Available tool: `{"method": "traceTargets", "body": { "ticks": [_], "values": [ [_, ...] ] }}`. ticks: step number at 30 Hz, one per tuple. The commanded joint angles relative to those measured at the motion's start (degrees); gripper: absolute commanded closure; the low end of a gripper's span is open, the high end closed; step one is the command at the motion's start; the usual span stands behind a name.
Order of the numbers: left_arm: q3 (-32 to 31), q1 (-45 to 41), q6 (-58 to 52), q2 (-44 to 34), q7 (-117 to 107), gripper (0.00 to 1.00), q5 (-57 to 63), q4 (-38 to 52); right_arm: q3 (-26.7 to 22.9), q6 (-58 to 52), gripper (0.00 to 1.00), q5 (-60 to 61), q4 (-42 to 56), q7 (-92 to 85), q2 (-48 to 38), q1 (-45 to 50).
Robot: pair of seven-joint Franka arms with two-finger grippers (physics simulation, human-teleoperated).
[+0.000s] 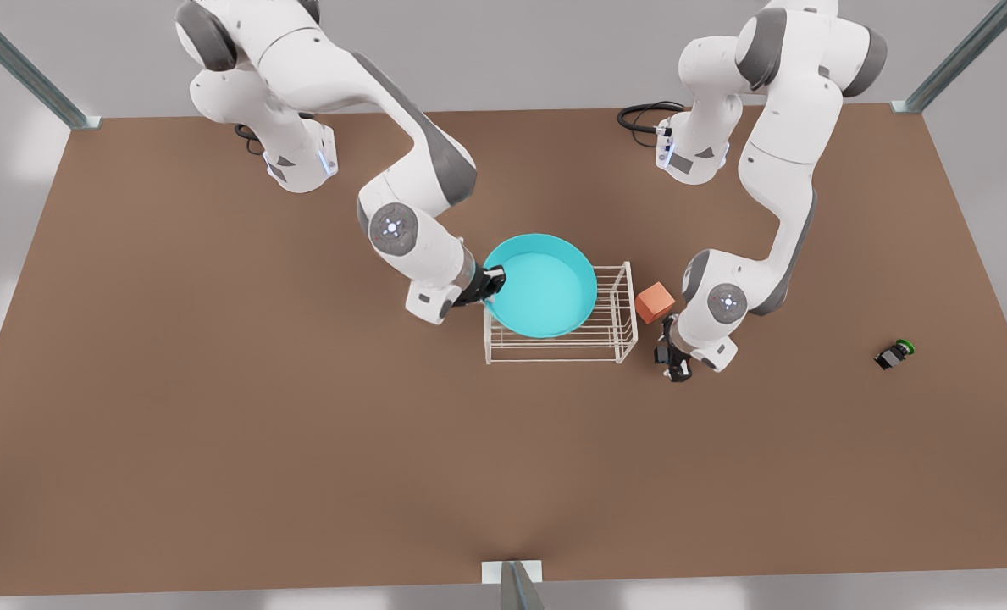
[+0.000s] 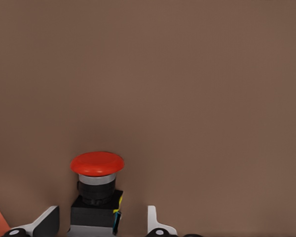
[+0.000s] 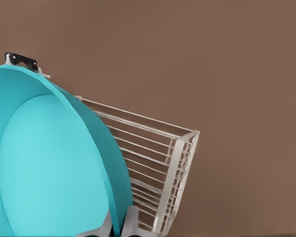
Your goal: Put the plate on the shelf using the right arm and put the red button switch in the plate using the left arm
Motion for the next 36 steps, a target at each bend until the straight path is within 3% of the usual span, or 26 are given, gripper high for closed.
{"method": "traceTargets", "body": {
  "ticks": [1,5,6,7,12,15,19,21,23,25,26,27,36],
  "values": [
    [0.00,0.02,0.25,0.19,-1.33,0.11,0.00,0.29,0.01,-0.21,0.85,-2.25,0.98,41.02,1.03,0.98],
    [0.09,0.11,0.17,0.10,-1.33,0.17,0.27,0.29,1.60,0.49,0.83,-3.92,1.07,44.63,2.00,1.42],
    [0.09,0.19,0.17,0.10,-1.33,0.17,0.35,0.29,1.60,0.49,0.25,-3.84,1.07,44.80,2.00,1.42],
    [0.09,0.37,0.17,0.10,-1.33,0.17,0.79,0.29,1.60,0.49,0.00,-3.92,1.07,44.98,2.00,1.42],
    [0.88,0.72,-0.01,0.01,-1.24,0.17,2.38,0.21,1.51,0.49,0.00,-4.80,1.07,44.36,1.65,1.33],
    [1.05,0.72,-0.01,0.10,-1.24,0.20,2.90,0.12,0.10,-6.71,0.00,-4.45,1.07,40.06,-5.73,-2.79],
    [1.05,0.72,-0.45,-0.16,-1.41,0.44,2.90,0.12,0.01,-30.70,0.00,-5.24,8.45,4.57,-8.72,-21.77],
    [1.05,0.72,-0.54,-0.25,-1.50,0.52,2.82,0.12,-0.34,-31.06,0.00,-17.10,8.54,-11.87,-7.49,-26.52],
    [1.05,0.72,-0.54,-0.34,-1.85,0.56,2.82,0.12,-0.16,-30.80,0.00,-17.90,8.45,-14.70,-5.30,-31.98],
    [1.05,0.81,-1.41,-1.30,-2.47,0.56,2.82,0.38,0.10,-30.80,0.00,-18.34,8.63,-16.02,-5.56,-36.37],
    [1.06,0.90,-1.41,-1.74,-2.73,0.57,2.82,0.47,0.80,-31.50,0.00,-28.61,11.87,-15.84,-5.30,-34.79],
    [1.14,0.90,-1.59,-2.01,-3.08,0.57,2.81,1.17,0.10,-32.55,0.00,-29.59,12.50,-16.11,-5.73,-34.97],
    [0.79,4.15,-19.52,-6.49,-3.08,0.57,2.20,11.28,-0.34,-33.87,0.00,-26.69,13.55,-20.41,-6.17,-39.18]
  ]
}}
